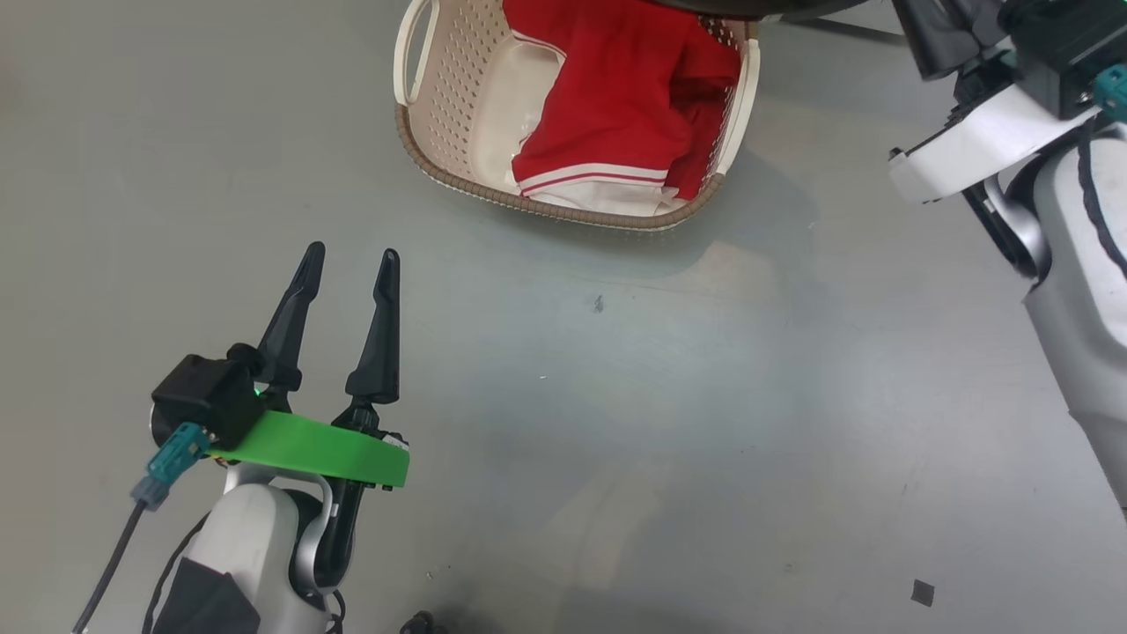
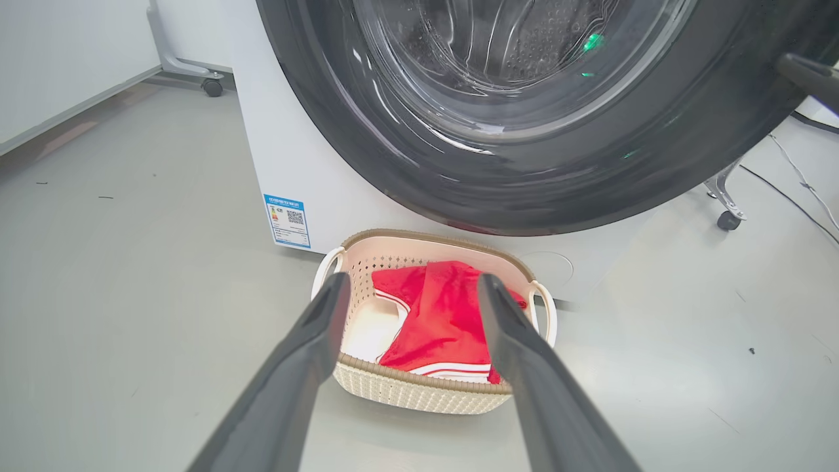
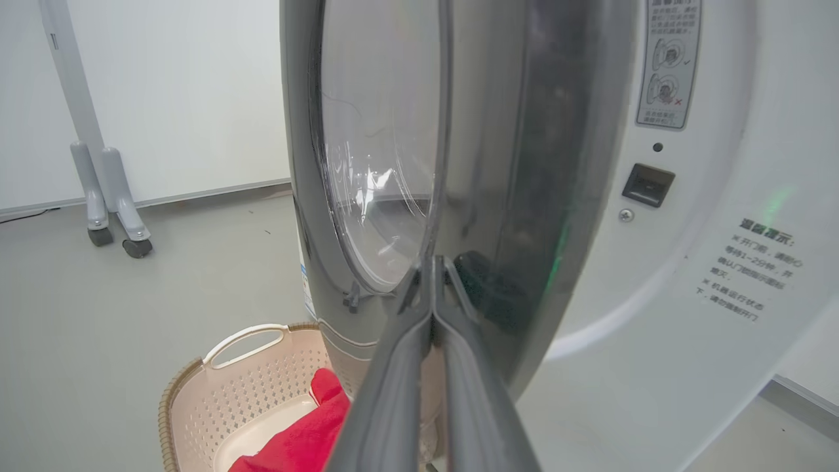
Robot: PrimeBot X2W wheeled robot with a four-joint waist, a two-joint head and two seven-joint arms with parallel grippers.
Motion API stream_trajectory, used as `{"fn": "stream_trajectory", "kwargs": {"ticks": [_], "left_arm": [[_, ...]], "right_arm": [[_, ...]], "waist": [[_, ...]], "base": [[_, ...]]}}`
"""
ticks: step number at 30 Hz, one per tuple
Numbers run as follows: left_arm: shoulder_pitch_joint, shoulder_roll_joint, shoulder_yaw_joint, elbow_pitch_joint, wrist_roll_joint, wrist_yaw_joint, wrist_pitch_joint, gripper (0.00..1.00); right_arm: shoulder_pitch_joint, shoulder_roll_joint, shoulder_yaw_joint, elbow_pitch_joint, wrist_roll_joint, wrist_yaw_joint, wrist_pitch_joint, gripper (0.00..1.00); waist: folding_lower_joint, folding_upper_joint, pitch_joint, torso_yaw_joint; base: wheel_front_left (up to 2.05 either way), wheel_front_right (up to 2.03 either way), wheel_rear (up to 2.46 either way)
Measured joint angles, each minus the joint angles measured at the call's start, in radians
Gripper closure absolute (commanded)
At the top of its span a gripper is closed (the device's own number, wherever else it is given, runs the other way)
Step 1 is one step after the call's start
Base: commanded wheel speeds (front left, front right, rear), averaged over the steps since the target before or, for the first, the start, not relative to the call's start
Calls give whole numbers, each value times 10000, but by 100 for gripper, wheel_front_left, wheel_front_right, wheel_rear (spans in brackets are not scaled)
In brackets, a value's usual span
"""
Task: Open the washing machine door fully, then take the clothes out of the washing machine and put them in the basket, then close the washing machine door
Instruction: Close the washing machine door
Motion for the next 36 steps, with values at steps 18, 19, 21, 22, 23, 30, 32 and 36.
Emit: {"fn": "stream_trajectory", "kwargs": {"ticks": [18, 19, 21, 22, 23, 30, 32, 36], "left_arm": [[-523, -104, -151, 12, -117, -79, 0, 0], [-551, -109, -173, 12, -117, -79, -2, 0], [-600, -121, -199, 2, -144, -79, 0, 0], [-621, -123, -203, 2, -180, -79, -2, 0], [-645, -125, -205, -2, -232, -79, -2, 0], [-800, -130, -244, -10, -378, -79, -2, 0], [-841, -130, -280, -6, -384, -81, -2, 0], [-864, -138, -286, 4, -384, -81, -2, 0]], "right_arm": [[-2120, -825, -132, 230, 33, 2, 268, 100], [-2207, -855, -128, 245, 31, 2, 270, 100], [-2401, -924, -109, 301, 25, 2, 278, 100], [-2502, -943, -109, 336, 25, 2, 278, 100], [-2609, -959, -119, 372, 23, 2, 280, 100], [-3284, -1103, -380, 673, 2, 4, 309, 100], [-3449, -1143, -435, 746, -13, 2, 307, 100], [-3695, -1049, -447, 899, -71, 0, 309, 100]], "waist": [[1, 0, 1185, 579], [1, 0, 1238, 604], [0, 0, 1341, 647], [1, 0, 1388, 664], [1, 0, 1434, 677], [1, 0, 1692, 683], [1, 0, 1744, 671], [0, 0, 1812, 612]], "base": [[0, 0, 0], [0, 0, 0], [0, 0, 0], [0, 0, 0], [0, 0, 0], [0, 0, 0], [0, 0, 0], [0, 0, 0]]}}
